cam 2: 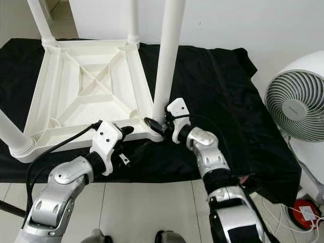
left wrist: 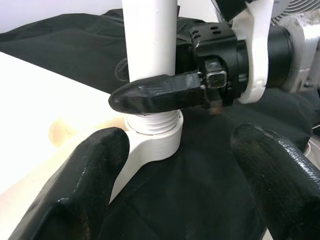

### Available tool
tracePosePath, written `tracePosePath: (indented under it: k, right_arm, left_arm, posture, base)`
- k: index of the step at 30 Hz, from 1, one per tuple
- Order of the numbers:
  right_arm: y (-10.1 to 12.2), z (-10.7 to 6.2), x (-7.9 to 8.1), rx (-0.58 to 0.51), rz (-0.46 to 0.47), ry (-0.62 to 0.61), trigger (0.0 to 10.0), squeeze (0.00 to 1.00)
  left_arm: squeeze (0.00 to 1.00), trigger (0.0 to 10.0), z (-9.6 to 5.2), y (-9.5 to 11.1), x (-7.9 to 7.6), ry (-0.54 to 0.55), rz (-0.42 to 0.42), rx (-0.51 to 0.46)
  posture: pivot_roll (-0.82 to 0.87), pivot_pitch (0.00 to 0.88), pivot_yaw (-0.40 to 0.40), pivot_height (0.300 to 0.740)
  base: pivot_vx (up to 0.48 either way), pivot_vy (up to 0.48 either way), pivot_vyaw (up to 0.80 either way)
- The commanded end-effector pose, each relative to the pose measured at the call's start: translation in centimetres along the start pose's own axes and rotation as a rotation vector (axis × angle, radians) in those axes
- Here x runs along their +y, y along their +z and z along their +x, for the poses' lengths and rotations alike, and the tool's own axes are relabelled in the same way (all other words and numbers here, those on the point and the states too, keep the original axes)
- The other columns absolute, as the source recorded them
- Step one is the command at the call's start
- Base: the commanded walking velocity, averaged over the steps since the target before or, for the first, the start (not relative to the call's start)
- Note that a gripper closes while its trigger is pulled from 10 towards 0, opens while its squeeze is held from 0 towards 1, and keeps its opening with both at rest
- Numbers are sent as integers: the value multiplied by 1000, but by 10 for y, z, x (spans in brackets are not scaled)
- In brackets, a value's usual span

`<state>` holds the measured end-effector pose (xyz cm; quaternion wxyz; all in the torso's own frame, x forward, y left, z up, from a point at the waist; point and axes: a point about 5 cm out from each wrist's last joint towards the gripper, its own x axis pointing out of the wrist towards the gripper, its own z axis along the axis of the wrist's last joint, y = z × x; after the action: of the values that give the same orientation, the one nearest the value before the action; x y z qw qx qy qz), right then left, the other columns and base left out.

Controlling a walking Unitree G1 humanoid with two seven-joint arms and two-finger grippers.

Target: Building children table

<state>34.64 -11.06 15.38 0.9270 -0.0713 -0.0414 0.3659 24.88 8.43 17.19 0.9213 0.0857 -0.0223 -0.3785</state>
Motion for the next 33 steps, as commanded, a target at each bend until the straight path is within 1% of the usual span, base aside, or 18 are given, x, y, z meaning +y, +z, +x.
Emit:
tracePosePath:
  k: [1, 3, 5, 6, 8, 9, 11, 12, 14, 16, 19, 20, 21, 23, 27, 29, 31, 33]
  right_arm:
    - [-5, -3, 0, 29, 33, -75, 10000, 0]
    - [-5, -3, 1, 29, 49, -93, 10000, 0]
    - [-10, -2, 4, 53, 110, -237, 10000, 0]
    - [-13, -2, 10, 64, 127, -323, 10000, 0]
    - [-15, -3, 19, 68, 157, -440, 10000, 0]
    - [-15, -3, 19, 68, 157, -440, 10000, 0]
    - [-16, -3, 28, 70, 191, -537, 10000, 0]
    - [-16, -3, 28, 70, 191, -537, 10000, 0]
    - [-17, -3, 31, 80, 183, -577, 10000, 0]
    - [-17, -3, 40, 101, 190, -612, 10000, 0]
    - [-14, -1, 45, 90, 194, -587, 10000, 0]
    - [-13, -2, 43, 83, 203, -580, 10000, 0]
    - [-12, -4, 41, 80, 204, -580, 10000, 1000]
    - [-9, -6, 39, 60, 218, -552, 10000, 1000]
    - [-6, -6, 35, 47, 202, -521, 10000, 1000]
    - [-7, -7, 33, 57, 229, -460, 10000, 1000]
    - [-8, -9, 28, 68, 196, -425, 10000, 1000]
    - [-9, -10, 25, 76, 194, -406, 10000, 1000]
  left_arm:
    - [0, 10000, 0, -2, 3, 81, -12, 10]
    - [0, 10000, 0, -2, 3, 80, -14, 8]
    - [0, 10000, 1, -2, 1, 77, -18, 9]
    - [0, 10000, 1, -2, 0, 74, -19, 9]
    - [0, 10000, 2, -3, 0, 72, -22, 9]
    - [0, 10000, 2, -3, 0, 72, -22, 9]
    - [0, 10000, 2, -3, 0, 80, -27, 7]
    - [0, 10000, 2, -3, 0, 80, -27, 7]
    - [0, 10000, 2, -3, 0, 86, -30, 5]
    - [0, 10000, 2, -3, 1, 100, -38, 3]
    - [0, 10000, 2, -2, 2, 110, -48, 1]
    - [0, 10000, 2, -3, 1, 112, -52, 1]
    - [0, 10000, 2, -3, 1, 112, -53, 2]
    - [0, 10000, 2, -4, 0, 112, -54, 1]
    - [0, 10000, 3, -4, 1, 117, -50, 0]
    - [0, 10000, 3, -3, 2, 120, -46, -1]
    - [0, 10000, 3, -1, 3, 122, -46, -6]
    - [0, 10000, 3, 0, 4, 123, -45, -9]
  posture:
    - [-34, 88, -31, 740]
    - [-34, 88, -31, 740]
    - [-43, 94, -36, 740]
    - [-48, 97, -36, 740]
    - [-48, 97, -36, 740]
    - [-48, 97, -36, 740]
    - [-52, 101, -44, 740]
    - [-52, 101, -44, 740]
    - [-52, 101, -44, 740]
    - [-50, 100, -44, 740]
    - [-53, 106, -46, 740]
    - [-55, 106, -51, 740]
    - [-53, 103, -54, 740]
    - [-54, 96, -61, 740]
    - [-51, 90, -64, 740]
    - [-42, 76, -65, 740]
    - [-38, 74, -64, 740]
    - [-24, 68, -63, 740]
  base:
    - [0, 0, 0]
    - [0, 0, 0]
    - [0, 0, 0]
    - [0, 0, 0]
    - [0, 0, 0]
    - [0, 0, 0]
    - [0, 0, 0]
    - [0, 0, 0]
    - [0, 0, 0]
    - [0, 0, 0]
    - [0, 0, 0]
    - [0, 0, 0]
    - [0, 0, 0]
    - [0, 0, 0]
    - [0, 0, 0]
    - [0, 0, 0]
    - [0, 0, 0]
    - [0, 0, 0]
